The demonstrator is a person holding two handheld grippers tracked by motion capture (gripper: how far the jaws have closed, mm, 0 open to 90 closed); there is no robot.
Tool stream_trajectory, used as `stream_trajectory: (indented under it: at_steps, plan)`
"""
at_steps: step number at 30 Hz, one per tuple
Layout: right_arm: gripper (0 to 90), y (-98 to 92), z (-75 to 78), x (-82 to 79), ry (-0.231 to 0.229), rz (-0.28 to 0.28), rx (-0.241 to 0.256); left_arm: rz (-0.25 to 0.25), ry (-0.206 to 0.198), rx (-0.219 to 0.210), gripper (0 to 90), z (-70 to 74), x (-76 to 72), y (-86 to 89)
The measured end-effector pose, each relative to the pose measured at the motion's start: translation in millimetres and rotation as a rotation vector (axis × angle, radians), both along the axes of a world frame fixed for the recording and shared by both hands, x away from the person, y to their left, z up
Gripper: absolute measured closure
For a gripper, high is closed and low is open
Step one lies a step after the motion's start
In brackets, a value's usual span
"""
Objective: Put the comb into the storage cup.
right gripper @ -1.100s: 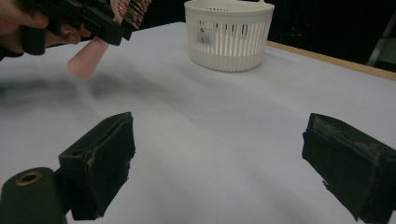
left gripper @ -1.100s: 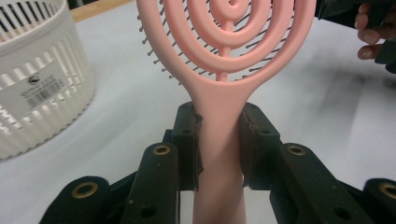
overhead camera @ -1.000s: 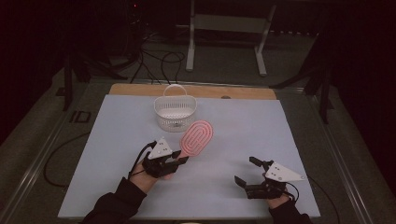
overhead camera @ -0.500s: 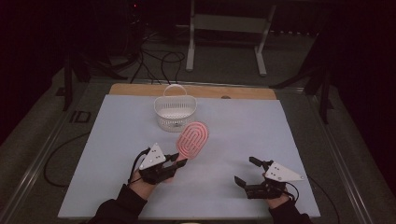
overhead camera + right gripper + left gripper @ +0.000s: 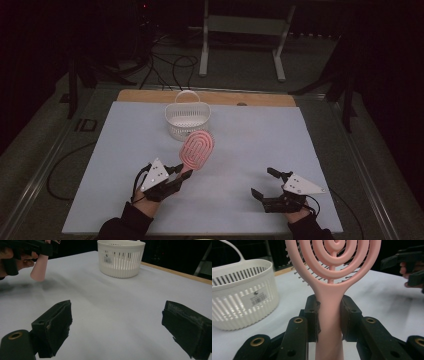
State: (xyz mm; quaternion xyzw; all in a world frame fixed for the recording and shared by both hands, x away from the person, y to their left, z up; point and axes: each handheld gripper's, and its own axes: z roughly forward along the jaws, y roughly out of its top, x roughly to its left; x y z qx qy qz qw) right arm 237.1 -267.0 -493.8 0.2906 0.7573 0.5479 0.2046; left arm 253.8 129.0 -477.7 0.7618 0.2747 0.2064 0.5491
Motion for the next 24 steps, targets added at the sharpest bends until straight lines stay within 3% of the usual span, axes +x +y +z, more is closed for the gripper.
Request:
stream_trajectory:
  at_steps: [5, 9, 15, 18, 24]
  plan:
    - [9.0, 0.0, -0.5, 0.7, 0.007, -0.004, -0.001, 0.0, -0.001, 0.006, 71.7, -3.6, 2.1, 0.2]
    - [9.1, -0.7, 0.2, 0.7, 0.006, -0.003, 0.002, -0.006, -0.016, 0.036, 71.7, -6.3, 0.6, -2.8]
    - [9.0, -1.1, 1.6, 0.2, 0.003, -0.007, 0.0, -0.021, -0.006, 0.022, 71.7, -6.8, 0.7, -2.1]
    - [9.0, -3.4, 3.3, 0.2, 0.019, -0.007, 0.047, -0.026, 0.018, 0.008, 71.7, -7.0, 1.7, -0.3]
    - [9.0, -5.7, 5.6, -0.2, 0.011, -0.024, 0.03, -0.029, 0.034, 0.002, 71.7, -8.1, 2.6, 0.3]
